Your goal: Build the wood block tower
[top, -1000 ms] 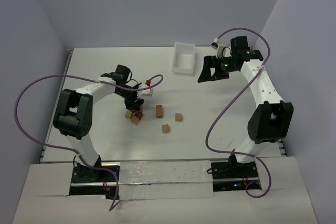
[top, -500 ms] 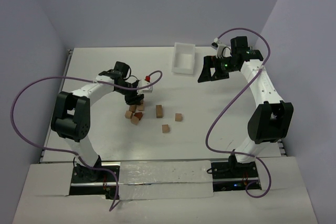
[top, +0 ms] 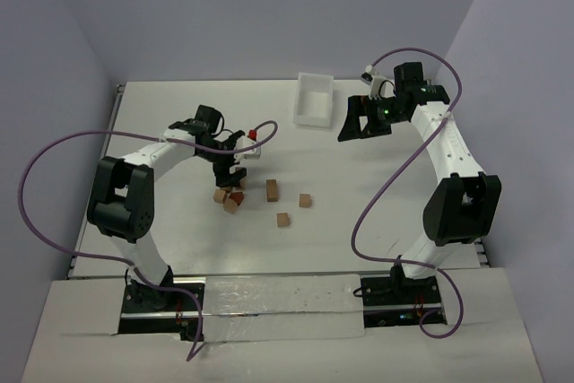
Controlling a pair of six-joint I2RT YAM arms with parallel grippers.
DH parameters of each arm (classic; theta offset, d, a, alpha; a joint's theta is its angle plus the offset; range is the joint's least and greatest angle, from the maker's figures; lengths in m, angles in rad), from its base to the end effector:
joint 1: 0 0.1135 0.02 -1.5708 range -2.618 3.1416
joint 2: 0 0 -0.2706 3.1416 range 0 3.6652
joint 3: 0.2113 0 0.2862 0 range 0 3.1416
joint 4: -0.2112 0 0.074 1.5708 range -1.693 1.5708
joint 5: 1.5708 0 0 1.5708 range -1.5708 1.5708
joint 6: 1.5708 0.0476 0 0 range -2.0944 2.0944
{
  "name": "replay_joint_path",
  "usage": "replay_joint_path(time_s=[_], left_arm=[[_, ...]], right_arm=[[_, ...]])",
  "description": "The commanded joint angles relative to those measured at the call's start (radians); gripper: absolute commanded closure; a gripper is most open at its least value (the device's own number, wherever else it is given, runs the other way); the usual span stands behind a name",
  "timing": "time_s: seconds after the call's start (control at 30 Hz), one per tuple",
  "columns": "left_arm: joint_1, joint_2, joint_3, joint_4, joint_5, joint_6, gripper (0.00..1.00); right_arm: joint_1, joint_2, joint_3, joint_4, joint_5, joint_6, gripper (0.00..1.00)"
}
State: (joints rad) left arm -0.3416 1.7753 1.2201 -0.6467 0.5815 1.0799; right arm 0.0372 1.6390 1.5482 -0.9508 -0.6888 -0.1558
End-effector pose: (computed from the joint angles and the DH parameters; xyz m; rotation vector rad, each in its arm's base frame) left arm 0.3544 -0.1538 0.1758 1.7672 1.8351 -0.5386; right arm 0.3771 0.0443 0.3223 -0.4740 2.4201 0.8394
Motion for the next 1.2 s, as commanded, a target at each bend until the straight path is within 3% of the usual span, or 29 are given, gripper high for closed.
replay_joint_path(time_s=[0.0, 0.87, 1.07, 1.17], left_arm=[[-0.006, -0.037, 0.016, 0.0, 0.044, 0.014, 0.01], [-0.013, 0.108, 0.037, 0.04, 0.017, 0.049, 0.02], [-0.014, 0.131, 0.053, 0.048, 0.014, 0.049, 0.1], [-0.014, 0.134, 0.051, 0.055, 0.014, 0.047, 0.21]], right_arm=[[0.01, -0.004, 0.03, -0.007, -0.006, -0.016, 0.0], [0.015, 0.029, 0.039, -0.017, -0.002, -0.025, 0.0], [0.015, 0.036, 0.041, -0.019, 0.002, -0.025, 0.0], [0.015, 0.036, 0.042, -0.018, 0.002, -0.025, 0.0]])
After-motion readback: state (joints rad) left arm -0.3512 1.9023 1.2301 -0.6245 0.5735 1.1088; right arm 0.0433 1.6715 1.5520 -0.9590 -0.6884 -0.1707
